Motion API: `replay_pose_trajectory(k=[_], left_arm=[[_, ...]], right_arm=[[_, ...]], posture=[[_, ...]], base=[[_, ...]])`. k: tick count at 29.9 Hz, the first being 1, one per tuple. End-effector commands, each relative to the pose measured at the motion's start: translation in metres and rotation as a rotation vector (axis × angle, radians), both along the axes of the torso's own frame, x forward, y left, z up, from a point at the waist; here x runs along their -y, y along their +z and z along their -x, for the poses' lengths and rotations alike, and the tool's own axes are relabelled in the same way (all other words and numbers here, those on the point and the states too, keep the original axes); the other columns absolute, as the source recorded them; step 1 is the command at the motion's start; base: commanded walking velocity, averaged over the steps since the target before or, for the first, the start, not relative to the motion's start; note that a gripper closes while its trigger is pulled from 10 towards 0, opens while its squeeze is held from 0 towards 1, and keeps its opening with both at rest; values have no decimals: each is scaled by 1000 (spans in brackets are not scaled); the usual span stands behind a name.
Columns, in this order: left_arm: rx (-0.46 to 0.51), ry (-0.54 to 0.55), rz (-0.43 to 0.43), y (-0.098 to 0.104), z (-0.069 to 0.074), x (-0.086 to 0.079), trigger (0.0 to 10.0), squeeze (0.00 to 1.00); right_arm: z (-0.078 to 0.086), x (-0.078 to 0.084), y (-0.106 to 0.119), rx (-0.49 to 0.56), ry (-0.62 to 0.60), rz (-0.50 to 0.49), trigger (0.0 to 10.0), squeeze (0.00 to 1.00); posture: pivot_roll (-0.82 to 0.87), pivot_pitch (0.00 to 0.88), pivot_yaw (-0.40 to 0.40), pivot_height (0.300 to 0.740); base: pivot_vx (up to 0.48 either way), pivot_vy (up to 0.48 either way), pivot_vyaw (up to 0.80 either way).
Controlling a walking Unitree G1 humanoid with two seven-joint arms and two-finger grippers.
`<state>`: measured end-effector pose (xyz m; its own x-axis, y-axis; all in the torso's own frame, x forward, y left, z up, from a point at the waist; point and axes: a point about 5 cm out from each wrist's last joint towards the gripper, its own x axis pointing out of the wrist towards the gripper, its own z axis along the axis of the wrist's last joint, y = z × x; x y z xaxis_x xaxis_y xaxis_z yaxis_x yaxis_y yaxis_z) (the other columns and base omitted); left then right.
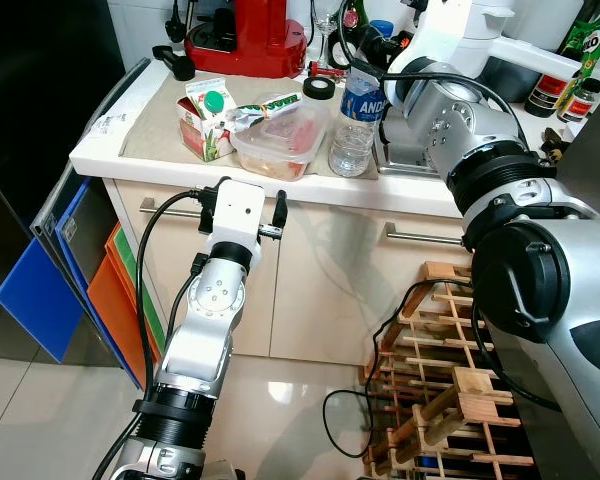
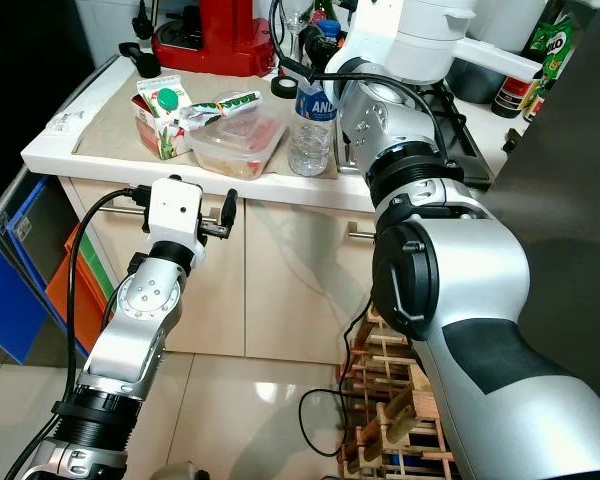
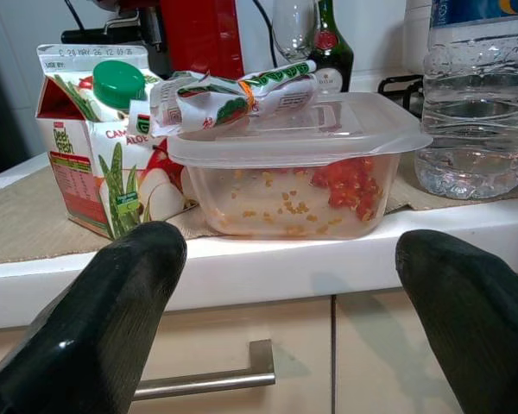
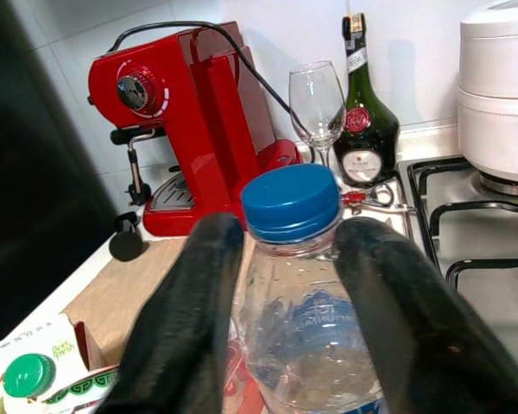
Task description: Restocking fridge
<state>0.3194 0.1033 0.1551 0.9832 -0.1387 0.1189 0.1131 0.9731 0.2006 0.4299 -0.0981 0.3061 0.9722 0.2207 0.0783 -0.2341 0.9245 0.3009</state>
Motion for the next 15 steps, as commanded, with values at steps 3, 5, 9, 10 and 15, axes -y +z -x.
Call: replay_pose_trajectory(k=[3, 5, 9, 10, 15], left_arm=[[4, 0, -1, 3, -2, 2, 10000, 0], [6, 2, -6, 4, -2, 2, 10000, 0], [9, 1, -13, 4, -3, 2, 10000, 0], [9, 1, -13, 4, -3, 2, 10000, 0], [11, -5, -17, 4, -4, 3, 10000, 0]], right_arm=[[0, 3, 2, 34, -6, 10, 0, 0], [2, 2, 17, 157, -18, 72, 0, 0], [4, -1, 21, 224, -11, 123, 0, 0], [4, -1, 21, 224, -11, 123, 0, 0], [3, 0, 12, 198, -16, 111, 0, 0]], posture=[[133, 0, -96, 740], [133, 0, -95, 740], [127, 0, -90, 740], [127, 0, -90, 740], [129, 0, -91, 740]], base=[[0, 0, 0], [0, 0, 0], [0, 0, 0], [0, 0, 0], [0, 0, 0]])
